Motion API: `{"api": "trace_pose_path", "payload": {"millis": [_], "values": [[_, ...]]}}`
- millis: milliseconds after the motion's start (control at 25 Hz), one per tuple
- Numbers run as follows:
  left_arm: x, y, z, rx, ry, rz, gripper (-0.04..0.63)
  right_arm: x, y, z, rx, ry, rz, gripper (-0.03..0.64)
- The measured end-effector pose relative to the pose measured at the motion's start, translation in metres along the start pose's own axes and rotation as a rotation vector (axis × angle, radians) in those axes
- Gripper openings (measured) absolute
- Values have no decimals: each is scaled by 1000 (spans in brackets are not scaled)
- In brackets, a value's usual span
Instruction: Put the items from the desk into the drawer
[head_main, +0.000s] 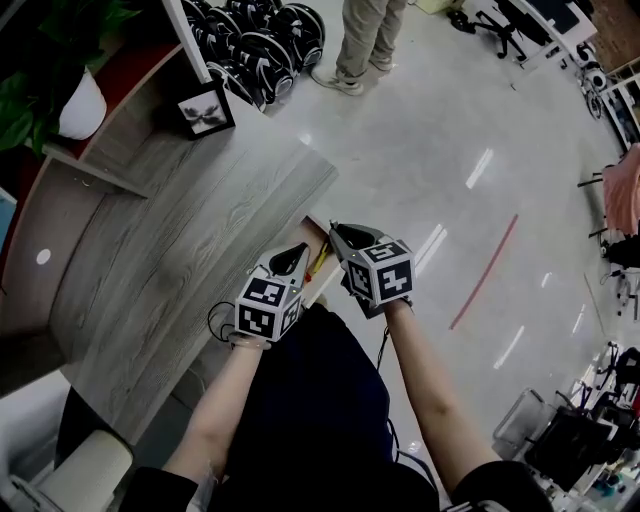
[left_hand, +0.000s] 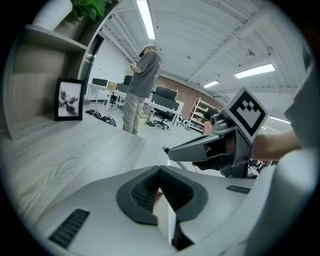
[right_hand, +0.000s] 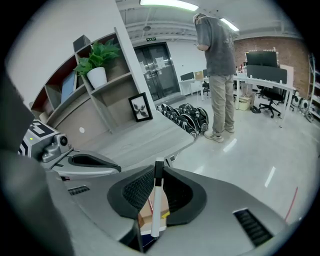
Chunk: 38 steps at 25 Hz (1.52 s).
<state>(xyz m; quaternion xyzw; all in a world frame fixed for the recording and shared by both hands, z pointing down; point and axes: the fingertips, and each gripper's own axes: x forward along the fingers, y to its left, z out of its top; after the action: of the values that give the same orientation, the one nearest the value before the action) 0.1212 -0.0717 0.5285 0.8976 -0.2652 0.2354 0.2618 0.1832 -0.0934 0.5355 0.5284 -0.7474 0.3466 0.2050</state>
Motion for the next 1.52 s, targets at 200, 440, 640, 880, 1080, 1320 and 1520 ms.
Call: {"api": "trace_pose_path", "payload": {"millis": [200, 440, 640, 880, 1080, 1320, 1520], "values": [[6, -4, -20, -22, 36, -1, 2, 9, 1, -19, 19, 35, 29, 54], [13, -3, -42, -54, 64, 8, 2, 26, 4, -34, 46, 62, 69, 54], [14, 1, -60, -90, 67, 36, 2, 44, 6, -48, 44, 104, 95, 54], [15, 11, -82, -127, 74, 73, 2, 66, 15, -57, 70, 99, 153, 54], [14, 18, -94, -169, 67, 104, 2, 85, 21, -64, 75, 108, 184, 54], [11, 22, -106, -192, 69, 114, 2, 100, 23, -67, 125, 111, 193, 54], [10, 21, -111, -212, 70, 116, 2, 108, 22, -70, 130, 117, 171, 57]]}}
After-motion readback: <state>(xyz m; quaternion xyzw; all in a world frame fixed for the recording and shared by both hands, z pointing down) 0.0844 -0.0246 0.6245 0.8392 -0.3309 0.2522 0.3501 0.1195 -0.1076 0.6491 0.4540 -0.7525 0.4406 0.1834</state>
